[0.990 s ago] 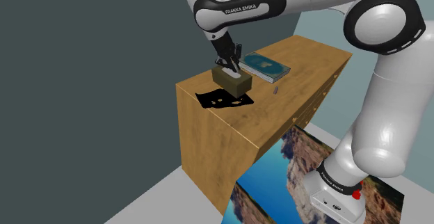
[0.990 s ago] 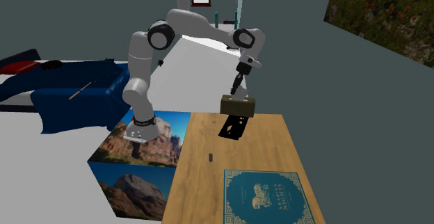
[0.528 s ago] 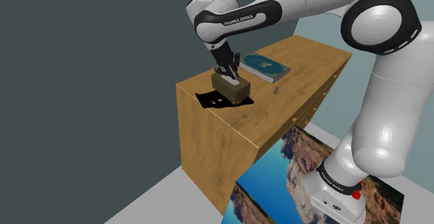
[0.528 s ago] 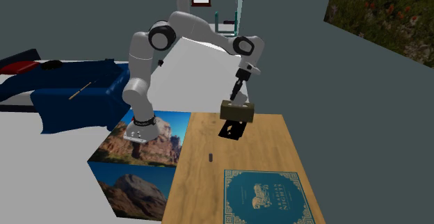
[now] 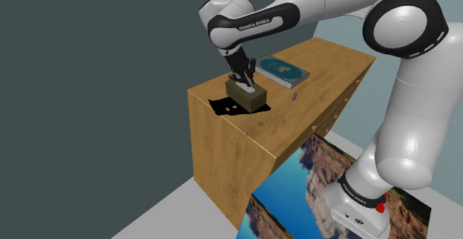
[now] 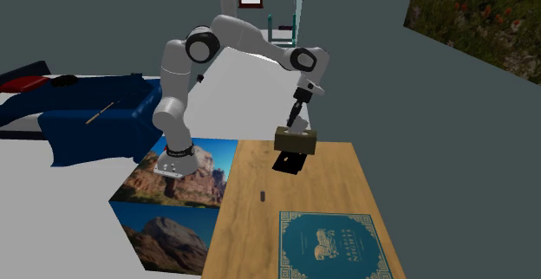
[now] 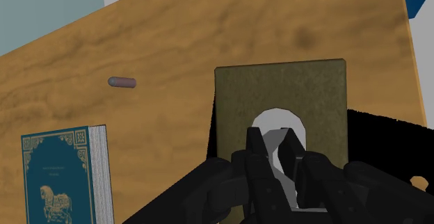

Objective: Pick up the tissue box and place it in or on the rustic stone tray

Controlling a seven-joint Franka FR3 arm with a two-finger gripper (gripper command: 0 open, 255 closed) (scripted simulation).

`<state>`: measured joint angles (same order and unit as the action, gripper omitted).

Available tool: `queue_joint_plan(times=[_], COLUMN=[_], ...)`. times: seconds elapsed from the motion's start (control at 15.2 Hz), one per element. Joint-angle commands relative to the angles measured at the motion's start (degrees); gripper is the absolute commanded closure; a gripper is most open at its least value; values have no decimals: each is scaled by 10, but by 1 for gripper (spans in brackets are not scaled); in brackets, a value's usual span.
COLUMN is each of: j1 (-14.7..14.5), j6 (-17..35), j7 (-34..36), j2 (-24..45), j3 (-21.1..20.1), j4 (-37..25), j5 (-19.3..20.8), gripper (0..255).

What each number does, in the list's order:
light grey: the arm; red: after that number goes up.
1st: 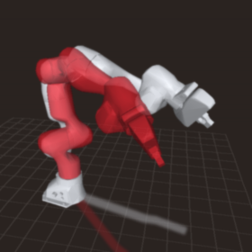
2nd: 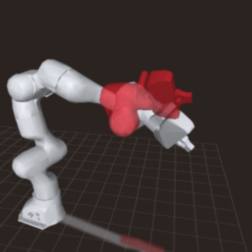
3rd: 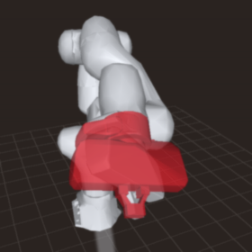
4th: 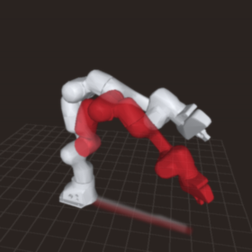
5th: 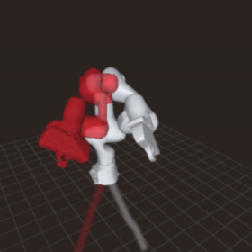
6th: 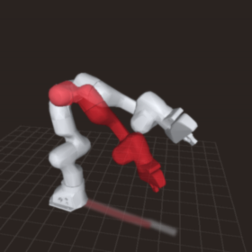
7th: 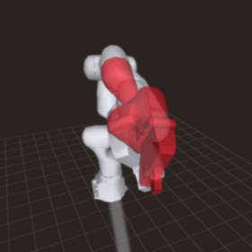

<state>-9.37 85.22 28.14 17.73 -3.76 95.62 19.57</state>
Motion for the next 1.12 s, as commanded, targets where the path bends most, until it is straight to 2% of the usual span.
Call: queue_joint_plan(times=[0.0,0.07,0.4,0.66,1.06], j1=[0,0,0,-15,-15], j6=[0,0,0,-78,-78], j7=[0,0,0,-7,-7], j2=[0,0,0,33,33], j3=[0,0,0,-5,-5], j4=[0,0,0,-110,-110], j5=[0,0,0,-2,-2], gripper=[255,0,0,0,0])
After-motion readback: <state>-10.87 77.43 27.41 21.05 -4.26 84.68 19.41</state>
